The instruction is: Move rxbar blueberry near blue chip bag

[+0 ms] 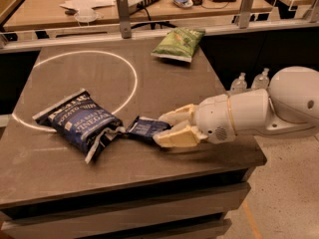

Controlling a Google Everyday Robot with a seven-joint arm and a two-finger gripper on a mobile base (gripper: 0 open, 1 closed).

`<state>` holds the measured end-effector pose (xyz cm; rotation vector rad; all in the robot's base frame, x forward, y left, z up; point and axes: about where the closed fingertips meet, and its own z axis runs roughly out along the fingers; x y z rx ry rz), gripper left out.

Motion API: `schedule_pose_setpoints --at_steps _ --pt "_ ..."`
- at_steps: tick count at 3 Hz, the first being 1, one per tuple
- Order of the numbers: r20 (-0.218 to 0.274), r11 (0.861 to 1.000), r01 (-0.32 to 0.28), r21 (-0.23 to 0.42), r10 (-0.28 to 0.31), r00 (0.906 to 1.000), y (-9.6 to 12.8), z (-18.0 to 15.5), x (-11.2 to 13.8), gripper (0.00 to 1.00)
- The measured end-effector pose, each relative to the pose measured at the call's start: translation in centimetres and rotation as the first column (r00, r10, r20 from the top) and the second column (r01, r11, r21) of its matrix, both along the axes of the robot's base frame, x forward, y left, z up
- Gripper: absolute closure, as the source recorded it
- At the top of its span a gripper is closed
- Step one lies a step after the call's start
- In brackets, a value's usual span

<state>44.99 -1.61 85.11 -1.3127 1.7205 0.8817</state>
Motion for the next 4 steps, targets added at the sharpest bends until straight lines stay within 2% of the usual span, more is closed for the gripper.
schedule_pose_setpoints --at_steps 1,3,4 --pt "-0.02 1.0 0.004 -0.008 -0.004 0.9998 0.4 -0.5 -1.2 0.51" --pt "-0.029 1.0 0.011 -0.015 -0.011 0.9995 0.4 -0.7 -1.7 0.05" --pt "-0.01 0.997 0.074 -0.009 -0.074 0.9972 -1.4 -0.2 -0.3 0.0"
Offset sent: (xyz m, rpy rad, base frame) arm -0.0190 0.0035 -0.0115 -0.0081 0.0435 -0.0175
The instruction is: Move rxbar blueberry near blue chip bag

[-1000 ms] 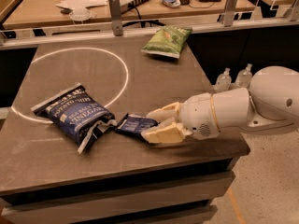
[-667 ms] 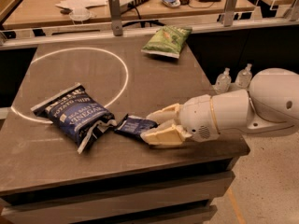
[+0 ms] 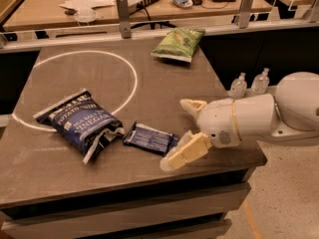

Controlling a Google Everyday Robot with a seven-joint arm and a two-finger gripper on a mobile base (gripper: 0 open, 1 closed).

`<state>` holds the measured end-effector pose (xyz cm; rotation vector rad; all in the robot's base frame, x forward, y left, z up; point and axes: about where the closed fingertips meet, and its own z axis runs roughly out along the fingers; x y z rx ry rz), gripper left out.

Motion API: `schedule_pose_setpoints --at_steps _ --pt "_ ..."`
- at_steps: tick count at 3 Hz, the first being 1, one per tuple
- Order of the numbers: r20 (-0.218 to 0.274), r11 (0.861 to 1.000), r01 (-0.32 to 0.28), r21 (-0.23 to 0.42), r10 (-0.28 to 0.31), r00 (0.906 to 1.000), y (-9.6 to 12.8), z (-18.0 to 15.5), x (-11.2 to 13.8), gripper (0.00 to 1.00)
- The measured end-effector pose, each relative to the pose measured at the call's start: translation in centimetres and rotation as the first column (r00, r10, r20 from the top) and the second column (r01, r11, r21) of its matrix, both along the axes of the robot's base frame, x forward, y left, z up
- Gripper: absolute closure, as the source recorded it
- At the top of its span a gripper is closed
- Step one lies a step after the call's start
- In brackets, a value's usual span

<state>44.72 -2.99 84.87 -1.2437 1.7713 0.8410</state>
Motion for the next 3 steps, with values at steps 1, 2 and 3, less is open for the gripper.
schedule_pose_setpoints --at_steps 1,2,3 --pt "0.03 0.983 0.176 0.055 -0.178 0.9836 -4.1 1.2 2.4 0.0" --pt "0.087 0.924 0.377 0.06 -0.381 0.9206 -10.1 2.7 6.0 0.0" --pt "0.089 0.924 0.377 0.06 -0.382 0.92 -10.0 2.7 6.0 0.0"
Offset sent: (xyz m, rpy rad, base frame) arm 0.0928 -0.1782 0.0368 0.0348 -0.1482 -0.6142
